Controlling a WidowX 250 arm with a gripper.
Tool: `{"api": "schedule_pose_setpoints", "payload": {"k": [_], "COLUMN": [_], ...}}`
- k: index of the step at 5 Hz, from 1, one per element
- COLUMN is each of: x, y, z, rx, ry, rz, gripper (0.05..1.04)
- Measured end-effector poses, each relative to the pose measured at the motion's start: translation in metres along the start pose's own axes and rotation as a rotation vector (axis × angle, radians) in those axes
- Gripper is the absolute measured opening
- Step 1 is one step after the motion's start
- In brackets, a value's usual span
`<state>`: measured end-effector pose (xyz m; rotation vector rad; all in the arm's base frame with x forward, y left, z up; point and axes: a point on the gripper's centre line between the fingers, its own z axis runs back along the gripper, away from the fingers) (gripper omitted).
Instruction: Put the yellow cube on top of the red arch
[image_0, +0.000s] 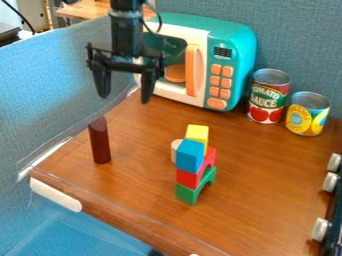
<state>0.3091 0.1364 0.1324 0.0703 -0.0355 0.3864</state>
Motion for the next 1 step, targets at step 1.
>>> {"api": "schedule_pose_setpoints", "payload": {"k": [1], "x": [-0.0004], "y": [-0.0019], "z": [-0.015], "rx": [-0.007], "ry": [0.046], "rz": [-0.061], "gripper": [1.0]}}
